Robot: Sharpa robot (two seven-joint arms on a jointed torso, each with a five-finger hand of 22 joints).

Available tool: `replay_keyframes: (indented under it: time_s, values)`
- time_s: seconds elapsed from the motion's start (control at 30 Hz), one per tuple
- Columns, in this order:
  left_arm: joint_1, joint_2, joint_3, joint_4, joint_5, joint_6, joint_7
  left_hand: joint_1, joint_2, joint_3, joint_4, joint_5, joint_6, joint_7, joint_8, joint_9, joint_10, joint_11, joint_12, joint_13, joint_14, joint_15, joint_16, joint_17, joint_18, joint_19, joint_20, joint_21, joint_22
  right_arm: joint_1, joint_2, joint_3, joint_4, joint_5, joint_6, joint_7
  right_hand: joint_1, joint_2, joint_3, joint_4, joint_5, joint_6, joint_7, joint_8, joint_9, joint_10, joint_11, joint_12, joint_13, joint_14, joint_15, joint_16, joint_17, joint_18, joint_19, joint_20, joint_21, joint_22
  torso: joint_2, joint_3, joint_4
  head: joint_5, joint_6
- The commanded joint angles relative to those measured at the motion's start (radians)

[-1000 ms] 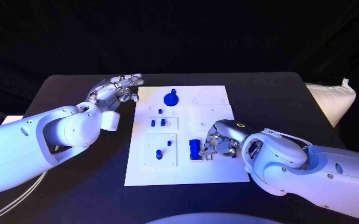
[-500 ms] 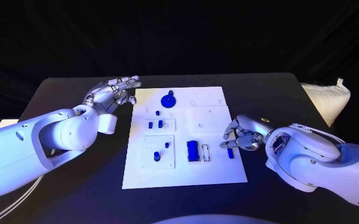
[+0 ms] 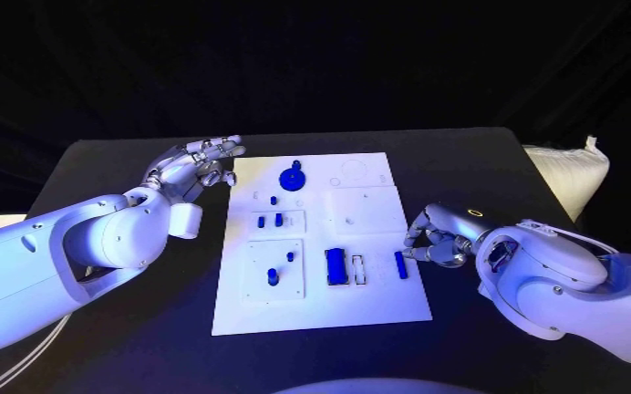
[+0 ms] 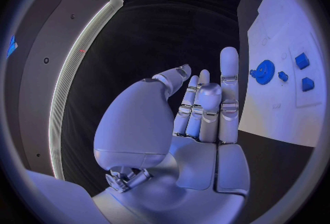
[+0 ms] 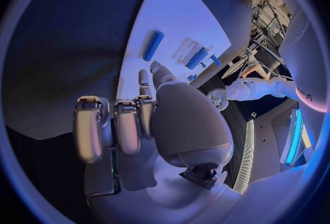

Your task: Assemble the parts on the task board

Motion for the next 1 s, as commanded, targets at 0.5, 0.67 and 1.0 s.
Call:
replay_keyframes:
  time_s: [0.5, 0.67, 1.0]
  values:
    - [0.0, 0.002, 0.0, 0.001, -0.014, 0.02, 0.004, -0.008, 0.001, -0.003, 0.0, 0.0, -0.01, 0.0, 0.004, 0.0, -0.007, -0.001, 0.004, 0.0, -0.009, 0.001, 0.007, -0.002, 0.011, -0.009, -0.001, -0.005, -0.001, -0.034, 0.036, -0.003, -0.025, -0.078, 0.055, -0.014, -0.102, -0.082, 0.076, 0.103, -0.039, 0.022, 0.004, -0.021, -0.013, 0.015, 0.0, -0.165, 0.022, 0.093, -0.001, 0.003, 0.202, 0.001, 0.053, 0.003, 0.0, 0.153, 0.001, 0.0003, 0.0, 0.003, 0.001]
    - [0.0, 0.003, 0.0, 0.001, -0.014, 0.021, 0.004, -0.008, 0.001, -0.003, 0.0, 0.0, -0.01, 0.0, 0.004, 0.0, -0.007, -0.001, 0.004, 0.0, -0.009, 0.001, 0.007, -0.002, 0.011, -0.009, -0.001, -0.005, -0.001, -0.036, 0.042, -0.003, -0.024, -0.084, 0.064, -0.014, -0.114, -0.091, 0.086, 0.117, -0.047, 0.027, 0.004, -0.023, -0.014, 0.02, 0.0, -0.154, 0.029, 0.094, 0.0, 0.006, 0.207, 0.0, 0.055, 0.003, 0.004, 0.157, 0.0, -0.0001, -0.0005, 0.002, 0.0]
    - [0.0, 0.002, 0.0, 0.001, -0.014, 0.021, 0.004, -0.008, 0.001, -0.003, 0.0, 0.0, -0.01, 0.0, 0.004, 0.0, -0.007, -0.001, 0.004, 0.0, -0.009, 0.001, 0.007, -0.002, 0.011, -0.009, -0.001, -0.005, -0.001, -0.041, 0.067, -0.003, -0.044, -0.183, 0.15, -0.025, -0.1, -0.128, 0.105, 0.11, -0.126, 0.04, 0.002, -0.023, -0.014, 0.027, -0.002, -0.131, 0.043, 0.096, -0.002, 0.011, 0.215, -0.002, 0.058, 0.002, 0.011, 0.165, 0.001, -0.0006, 0.0028, 0.003, -0.002]
